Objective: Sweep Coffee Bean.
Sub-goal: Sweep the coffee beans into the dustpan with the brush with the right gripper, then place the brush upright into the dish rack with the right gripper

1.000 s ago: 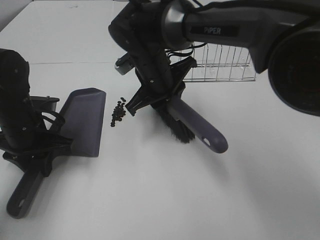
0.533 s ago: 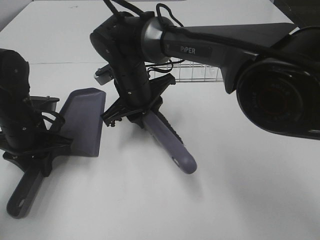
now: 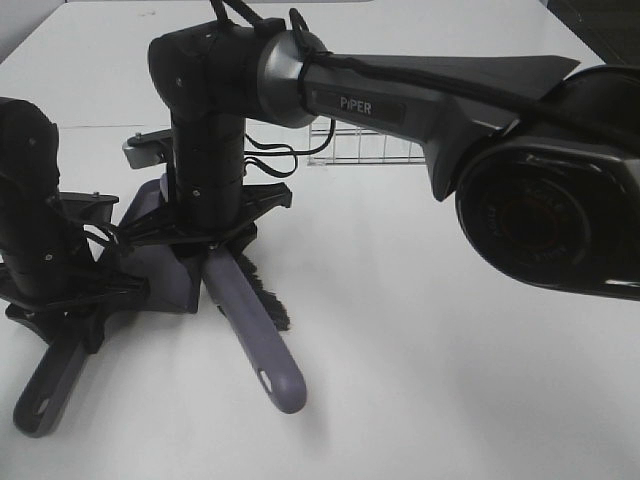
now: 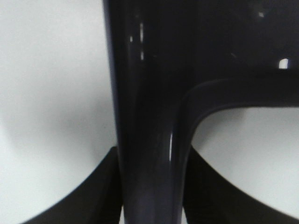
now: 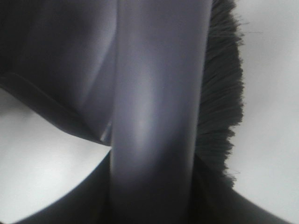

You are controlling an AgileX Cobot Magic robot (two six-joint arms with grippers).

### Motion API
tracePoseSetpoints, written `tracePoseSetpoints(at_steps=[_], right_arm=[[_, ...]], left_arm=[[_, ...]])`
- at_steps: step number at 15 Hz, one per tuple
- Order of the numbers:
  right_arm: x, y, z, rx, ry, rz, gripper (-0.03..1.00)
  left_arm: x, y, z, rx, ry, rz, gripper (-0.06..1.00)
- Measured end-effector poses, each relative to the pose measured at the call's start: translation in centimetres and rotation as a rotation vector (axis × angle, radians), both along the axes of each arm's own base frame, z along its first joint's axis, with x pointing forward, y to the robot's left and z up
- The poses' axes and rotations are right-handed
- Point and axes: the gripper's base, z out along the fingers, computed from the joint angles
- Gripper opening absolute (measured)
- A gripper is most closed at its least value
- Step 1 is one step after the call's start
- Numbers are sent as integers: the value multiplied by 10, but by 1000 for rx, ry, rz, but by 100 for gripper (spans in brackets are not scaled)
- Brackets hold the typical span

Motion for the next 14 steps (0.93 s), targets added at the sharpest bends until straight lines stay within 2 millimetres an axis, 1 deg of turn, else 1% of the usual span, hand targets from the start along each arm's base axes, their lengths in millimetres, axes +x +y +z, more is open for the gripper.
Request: tracePoseSetpoints(at_steps=[1, 2, 4, 6, 8, 12, 14], right_arm=[[1, 9, 9, 93, 1, -19, 31], [3, 12, 14, 118, -6, -20, 31], [6, 14, 24, 131, -32, -15, 31], [10, 12, 32, 104, -77, -1, 31], [15, 5, 51, 48, -158, 17, 31], [29, -16, 92, -75, -373, 30, 31], [42, -36, 112, -71, -409, -1, 31]], left_arm=[[0, 0, 0, -3, -1, 3, 35], [0, 0, 0, -5, -1, 5, 35], [0, 0, 0, -7, -2, 8, 35], [0, -1, 0, -8, -4, 10, 35], [0, -1, 0, -8, -4, 10, 35], [1, -1, 0, -11, -5, 12, 35], [1, -1, 1, -12, -9, 13, 35]])
